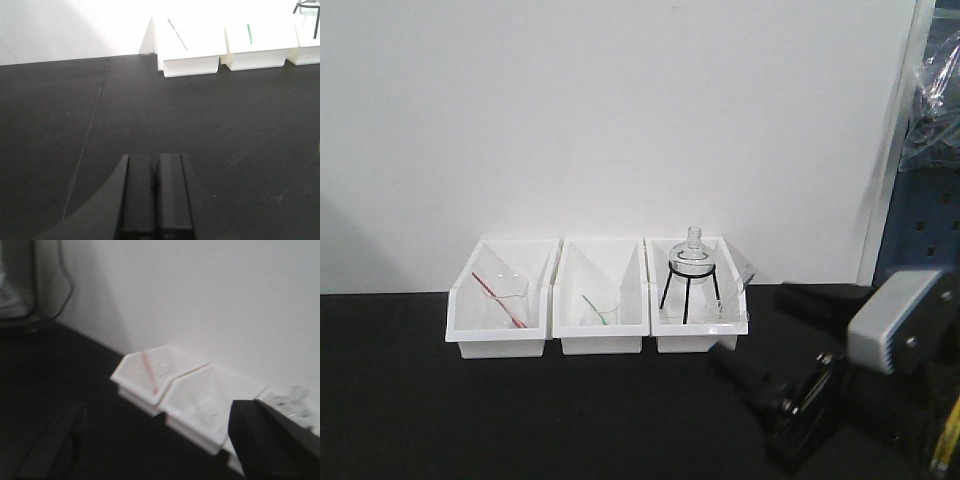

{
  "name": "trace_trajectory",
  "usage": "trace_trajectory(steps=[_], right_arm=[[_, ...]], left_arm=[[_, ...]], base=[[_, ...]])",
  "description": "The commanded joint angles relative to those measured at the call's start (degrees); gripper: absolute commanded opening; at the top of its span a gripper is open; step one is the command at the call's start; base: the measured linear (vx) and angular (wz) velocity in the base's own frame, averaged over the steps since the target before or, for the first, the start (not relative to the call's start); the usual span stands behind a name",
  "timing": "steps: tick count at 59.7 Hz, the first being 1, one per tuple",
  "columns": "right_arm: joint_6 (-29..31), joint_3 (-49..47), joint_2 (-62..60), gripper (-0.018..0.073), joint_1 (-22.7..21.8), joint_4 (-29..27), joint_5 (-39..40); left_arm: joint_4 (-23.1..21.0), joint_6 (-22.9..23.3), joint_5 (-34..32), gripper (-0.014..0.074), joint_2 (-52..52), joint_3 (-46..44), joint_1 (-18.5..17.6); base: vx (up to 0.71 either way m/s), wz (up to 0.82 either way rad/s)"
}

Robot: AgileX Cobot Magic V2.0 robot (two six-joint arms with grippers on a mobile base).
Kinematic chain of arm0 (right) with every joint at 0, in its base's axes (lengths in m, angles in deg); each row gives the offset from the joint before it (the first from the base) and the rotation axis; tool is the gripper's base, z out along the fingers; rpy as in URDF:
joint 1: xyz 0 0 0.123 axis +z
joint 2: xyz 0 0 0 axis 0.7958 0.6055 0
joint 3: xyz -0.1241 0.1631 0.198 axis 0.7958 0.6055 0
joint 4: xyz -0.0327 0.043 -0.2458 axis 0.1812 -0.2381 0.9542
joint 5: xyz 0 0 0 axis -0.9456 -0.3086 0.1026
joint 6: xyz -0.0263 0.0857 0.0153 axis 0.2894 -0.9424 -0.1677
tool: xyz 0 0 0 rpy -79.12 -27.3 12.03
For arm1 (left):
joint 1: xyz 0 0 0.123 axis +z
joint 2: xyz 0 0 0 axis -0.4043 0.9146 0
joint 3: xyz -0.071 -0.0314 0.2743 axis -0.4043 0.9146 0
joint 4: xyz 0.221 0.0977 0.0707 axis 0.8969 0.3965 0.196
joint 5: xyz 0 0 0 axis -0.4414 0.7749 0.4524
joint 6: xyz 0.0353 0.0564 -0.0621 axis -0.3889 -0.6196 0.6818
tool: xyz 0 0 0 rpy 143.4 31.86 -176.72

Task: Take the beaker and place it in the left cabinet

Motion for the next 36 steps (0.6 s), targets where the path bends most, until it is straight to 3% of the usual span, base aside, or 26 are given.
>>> trace_trajectory(steps=[1,5,15,31,36], right_arm=[[-6.3,-1.9,3.5,0.0593,0.8,8.7,8.7],[-8.8,-1.9,8.3,0.0585,1.3,14.2,15.4],[-10.3,-1.9,18.1,0.0573,1.3,13.2,24.3],[-7.8,-1.9,25.5,0.0556,1.3,16.6,22.4],[-4.2,-1.9,27.7,0.0551,1.3,15.4,21.4]], left_arm=[[-0.1,0.2,-4.7,0.0004,-0.6,-0.7,0.0],[-0.1,0.2,-4.7,0.0004,-0.6,-0.7,0.0],[-0.1,0.2,-4.7,0.0004,-0.6,-0.7,0.0],[-0.1,0.2,-4.7,0.0004,-0.6,-0.7,0.0],[-0.1,0.2,-4.7,0.0004,-0.6,-0.7,0.0]], base=[[0.0,0.0],[0.0,0.0],[0.0,0.0],[0.0,0.0],[0.0,0.0]])
